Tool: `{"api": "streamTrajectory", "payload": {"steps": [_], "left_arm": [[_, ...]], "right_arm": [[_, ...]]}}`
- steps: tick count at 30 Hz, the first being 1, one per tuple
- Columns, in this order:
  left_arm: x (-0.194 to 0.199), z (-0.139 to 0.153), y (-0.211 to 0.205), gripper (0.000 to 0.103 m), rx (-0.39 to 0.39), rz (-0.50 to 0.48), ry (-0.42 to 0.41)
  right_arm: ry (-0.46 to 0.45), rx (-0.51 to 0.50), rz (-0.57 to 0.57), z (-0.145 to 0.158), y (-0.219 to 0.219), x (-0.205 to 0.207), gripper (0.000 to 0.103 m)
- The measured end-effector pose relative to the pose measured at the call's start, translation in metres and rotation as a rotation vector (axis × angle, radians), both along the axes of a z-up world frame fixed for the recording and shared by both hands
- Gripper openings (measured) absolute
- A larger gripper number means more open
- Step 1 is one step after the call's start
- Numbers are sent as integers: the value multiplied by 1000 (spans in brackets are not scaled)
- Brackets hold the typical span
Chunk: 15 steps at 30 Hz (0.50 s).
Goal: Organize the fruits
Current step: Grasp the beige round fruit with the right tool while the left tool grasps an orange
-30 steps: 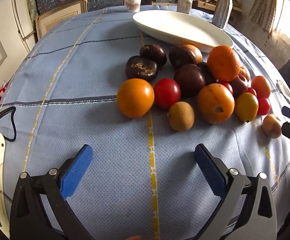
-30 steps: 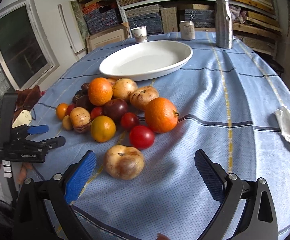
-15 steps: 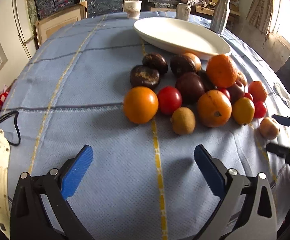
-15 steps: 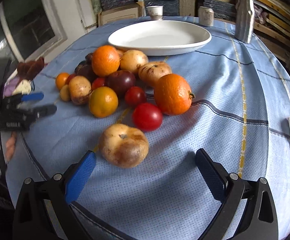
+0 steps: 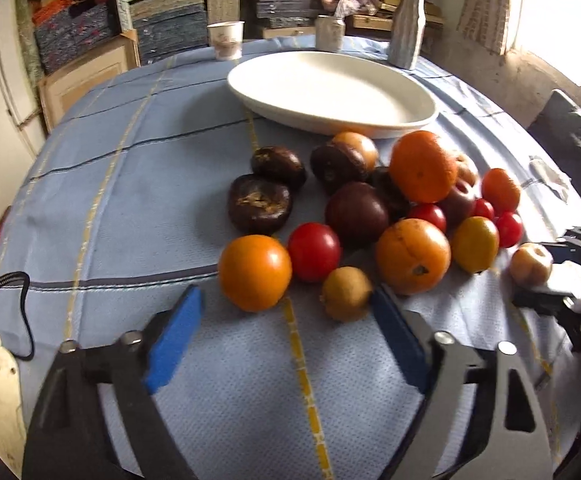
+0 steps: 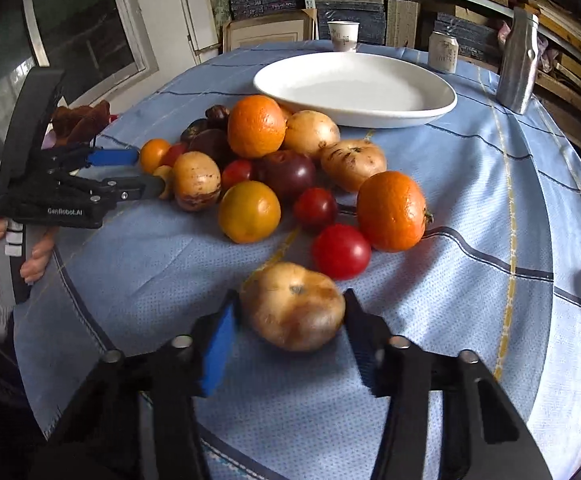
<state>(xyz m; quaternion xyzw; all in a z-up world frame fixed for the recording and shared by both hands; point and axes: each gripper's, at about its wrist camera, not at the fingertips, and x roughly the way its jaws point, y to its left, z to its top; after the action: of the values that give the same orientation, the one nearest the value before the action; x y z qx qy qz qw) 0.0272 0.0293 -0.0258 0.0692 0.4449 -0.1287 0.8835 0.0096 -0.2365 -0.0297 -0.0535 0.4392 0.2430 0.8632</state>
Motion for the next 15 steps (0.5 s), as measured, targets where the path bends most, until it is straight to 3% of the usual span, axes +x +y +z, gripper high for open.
{"api": "streamTrajectory", "payload": {"steps": [6, 15], "left_arm": [[3, 1, 2, 74, -36, -16, -1], [17, 14, 34, 73, -146, 1, -19]], "right_arm": [[29, 46, -2, -1, -4, 9, 45], [45, 70, 2, -2, -7, 9, 45]]}}
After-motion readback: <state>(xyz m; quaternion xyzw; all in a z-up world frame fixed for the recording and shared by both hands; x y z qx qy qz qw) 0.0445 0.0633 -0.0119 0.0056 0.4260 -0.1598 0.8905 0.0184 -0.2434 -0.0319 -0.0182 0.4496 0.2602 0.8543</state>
